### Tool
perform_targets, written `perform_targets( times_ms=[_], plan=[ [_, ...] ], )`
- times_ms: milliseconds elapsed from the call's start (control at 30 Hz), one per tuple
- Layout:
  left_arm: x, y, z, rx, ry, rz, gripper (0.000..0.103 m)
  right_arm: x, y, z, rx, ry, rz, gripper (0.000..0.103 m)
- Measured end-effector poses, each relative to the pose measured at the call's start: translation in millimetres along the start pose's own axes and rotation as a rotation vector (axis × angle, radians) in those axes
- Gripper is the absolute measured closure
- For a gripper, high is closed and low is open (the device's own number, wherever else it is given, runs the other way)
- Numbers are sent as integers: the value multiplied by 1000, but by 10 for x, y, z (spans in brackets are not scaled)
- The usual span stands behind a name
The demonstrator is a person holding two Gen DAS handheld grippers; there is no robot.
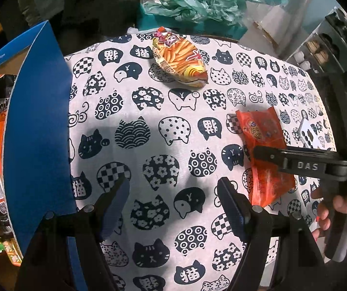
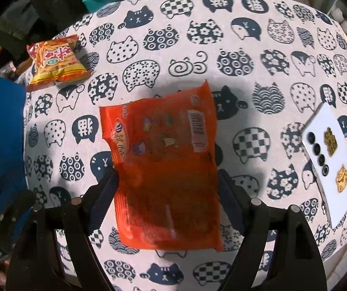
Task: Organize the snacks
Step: 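Grasp the orange-red packet with the right tool while the left tool approaches the orange chip bag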
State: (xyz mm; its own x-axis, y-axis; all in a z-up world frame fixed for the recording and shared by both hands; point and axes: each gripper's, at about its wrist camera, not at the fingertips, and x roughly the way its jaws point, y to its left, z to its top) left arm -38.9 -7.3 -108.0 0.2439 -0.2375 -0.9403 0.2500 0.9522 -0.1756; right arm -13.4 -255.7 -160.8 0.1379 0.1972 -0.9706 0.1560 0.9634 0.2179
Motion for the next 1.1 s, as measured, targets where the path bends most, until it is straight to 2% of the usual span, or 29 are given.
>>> perform_targets(
  times_ms=[233, 367, 400, 433, 467, 533, 633, 733, 1000, 1100],
  plan=[
    [34, 100, 11, -29, 15, -18, 27, 197, 213, 3, -81, -11, -92, 22],
    [46, 87, 52, -34, 13, -24, 27, 281, 358, -43, -123, -29, -109, 22],
    [56, 85, 64, -37, 14, -25, 27, 279, 376, -76, -130, -38, -100, 24],
    [67, 83, 76, -41, 16, -28, 27, 350, 535, -184, -136, -48, -95, 32],
    [81, 80, 92, -47, 18, -28, 27, 290, 499, -229, -149, -56, -90, 37],
    [105, 77, 129, -62, 19, -31, 27, 236, 492, -251, -163, -66, -63, 56],
    [135, 59, 209, -85, 18, -44, 27, 112, 532, -308, -190, -72, -44, 72],
    [156, 44, 313, -105, 18, -52, 25, -3, 534, -301, -227, -95, -56, 78],
    [114, 27, 730, -211, -18, -86, 19, -264, 487, -147, -262, -154, -51, 78],
    [141, 24, 903, -235, -26, -63, 16, -380, 469, -44, -292, -182, -59, 78]
  ],
)
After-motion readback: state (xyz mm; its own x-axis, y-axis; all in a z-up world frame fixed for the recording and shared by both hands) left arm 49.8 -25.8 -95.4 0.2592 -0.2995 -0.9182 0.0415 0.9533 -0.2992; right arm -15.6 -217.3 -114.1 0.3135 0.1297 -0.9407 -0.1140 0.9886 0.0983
